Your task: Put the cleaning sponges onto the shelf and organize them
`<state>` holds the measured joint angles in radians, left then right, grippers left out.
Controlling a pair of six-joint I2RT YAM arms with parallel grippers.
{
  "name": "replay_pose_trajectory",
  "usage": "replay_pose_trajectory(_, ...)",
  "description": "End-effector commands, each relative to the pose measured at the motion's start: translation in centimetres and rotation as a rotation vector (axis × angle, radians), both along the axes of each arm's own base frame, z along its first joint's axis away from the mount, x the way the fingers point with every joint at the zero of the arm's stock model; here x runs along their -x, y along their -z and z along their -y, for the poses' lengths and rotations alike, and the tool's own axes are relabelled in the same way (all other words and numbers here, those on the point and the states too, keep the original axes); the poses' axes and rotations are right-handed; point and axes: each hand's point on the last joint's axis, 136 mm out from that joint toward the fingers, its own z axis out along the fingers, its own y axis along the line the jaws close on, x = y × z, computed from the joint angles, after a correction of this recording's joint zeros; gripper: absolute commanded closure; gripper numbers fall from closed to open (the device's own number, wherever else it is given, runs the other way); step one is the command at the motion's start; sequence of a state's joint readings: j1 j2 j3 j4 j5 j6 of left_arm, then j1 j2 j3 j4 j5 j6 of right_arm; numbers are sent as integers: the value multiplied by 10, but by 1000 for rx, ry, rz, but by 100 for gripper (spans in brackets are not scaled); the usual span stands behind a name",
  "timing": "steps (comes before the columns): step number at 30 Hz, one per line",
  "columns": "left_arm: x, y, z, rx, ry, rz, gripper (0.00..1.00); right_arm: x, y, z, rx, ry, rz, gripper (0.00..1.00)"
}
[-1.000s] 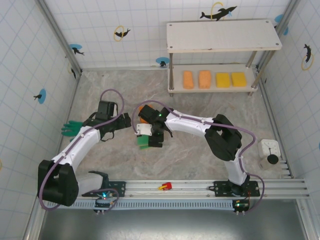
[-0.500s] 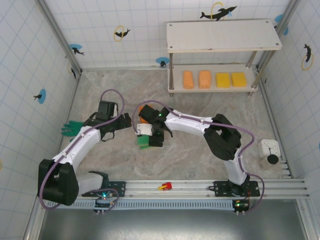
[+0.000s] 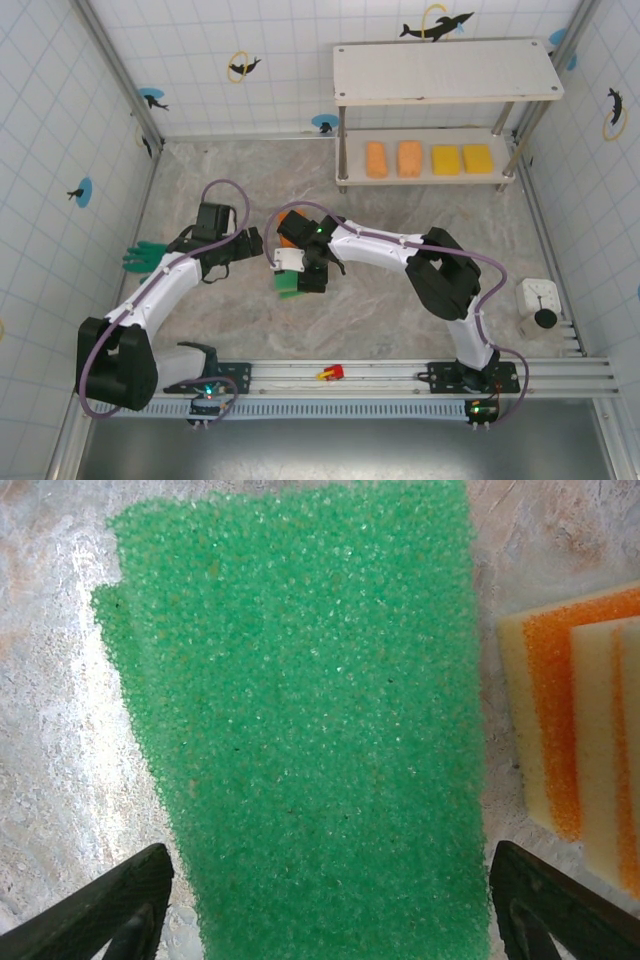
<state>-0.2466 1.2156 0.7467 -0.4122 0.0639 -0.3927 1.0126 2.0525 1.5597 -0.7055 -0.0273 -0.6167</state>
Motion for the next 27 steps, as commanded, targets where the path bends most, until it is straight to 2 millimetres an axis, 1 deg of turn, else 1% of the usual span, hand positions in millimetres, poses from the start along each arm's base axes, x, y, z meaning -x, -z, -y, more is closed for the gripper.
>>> replay_pose_trajectory(1,2,3,-3,-1,-12,-6,3,-7,-4,-10,-28,10,4,18)
replay_pose_trajectory(11,1,5,-3,-1,-15,-12,3,-4,-5,-10,-20,6,-3,27)
replay_pose_trajectory(18,2,4,-4,-5,-17,-9,3,-3,-1,-9,-11,8,-9,30)
replay_pose_trajectory(27,1,4,-4,0,-18,-10,3,-3,-5,-7,-9,14,-7,32)
